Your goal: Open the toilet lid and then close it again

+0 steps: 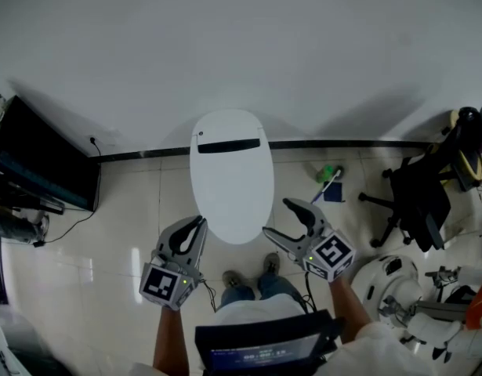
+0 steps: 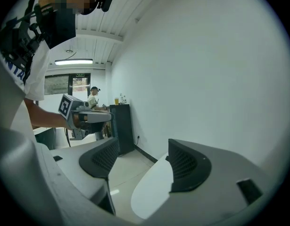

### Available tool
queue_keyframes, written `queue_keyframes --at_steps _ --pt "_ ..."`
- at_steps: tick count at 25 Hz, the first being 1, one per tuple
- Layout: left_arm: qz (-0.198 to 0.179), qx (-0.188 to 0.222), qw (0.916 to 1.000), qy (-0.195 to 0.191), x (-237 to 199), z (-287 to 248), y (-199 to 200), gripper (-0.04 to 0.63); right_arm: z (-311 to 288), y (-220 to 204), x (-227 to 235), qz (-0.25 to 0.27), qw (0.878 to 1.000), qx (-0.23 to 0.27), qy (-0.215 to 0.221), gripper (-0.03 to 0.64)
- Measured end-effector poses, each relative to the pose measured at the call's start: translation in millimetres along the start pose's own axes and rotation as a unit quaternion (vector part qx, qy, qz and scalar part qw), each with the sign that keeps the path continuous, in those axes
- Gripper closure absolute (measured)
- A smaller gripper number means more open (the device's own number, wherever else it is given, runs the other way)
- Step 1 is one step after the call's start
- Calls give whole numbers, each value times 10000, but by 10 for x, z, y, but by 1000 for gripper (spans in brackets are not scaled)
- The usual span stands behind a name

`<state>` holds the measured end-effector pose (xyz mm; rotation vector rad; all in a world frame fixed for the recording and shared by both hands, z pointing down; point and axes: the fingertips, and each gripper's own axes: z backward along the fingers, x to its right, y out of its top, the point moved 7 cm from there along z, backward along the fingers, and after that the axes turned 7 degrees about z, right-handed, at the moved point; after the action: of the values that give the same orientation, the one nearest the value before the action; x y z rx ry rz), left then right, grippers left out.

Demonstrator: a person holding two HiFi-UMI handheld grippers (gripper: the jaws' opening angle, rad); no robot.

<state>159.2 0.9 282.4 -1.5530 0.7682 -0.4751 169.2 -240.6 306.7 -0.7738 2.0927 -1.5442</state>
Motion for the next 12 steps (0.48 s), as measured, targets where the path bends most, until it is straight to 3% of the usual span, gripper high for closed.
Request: queue_keyframes --at_steps 2,5,9,12 --pt "-87 -111 9999 77 22 -1 -35 574 9 -82 24 -49 10000 -23 -40 281" --pt "172 -273 9993 189 35 -9 -102 574 35 -172 63 -79 9999 -70 -52 281" --pt "341 -217 9982 447 -87 -6 -99 574 -24 -211 187 -74 9999 -100 116 281" --pt "294 -99 9986 436 -275 96 -19 574 -129 -170 144 -4 9996 -235 172 281"
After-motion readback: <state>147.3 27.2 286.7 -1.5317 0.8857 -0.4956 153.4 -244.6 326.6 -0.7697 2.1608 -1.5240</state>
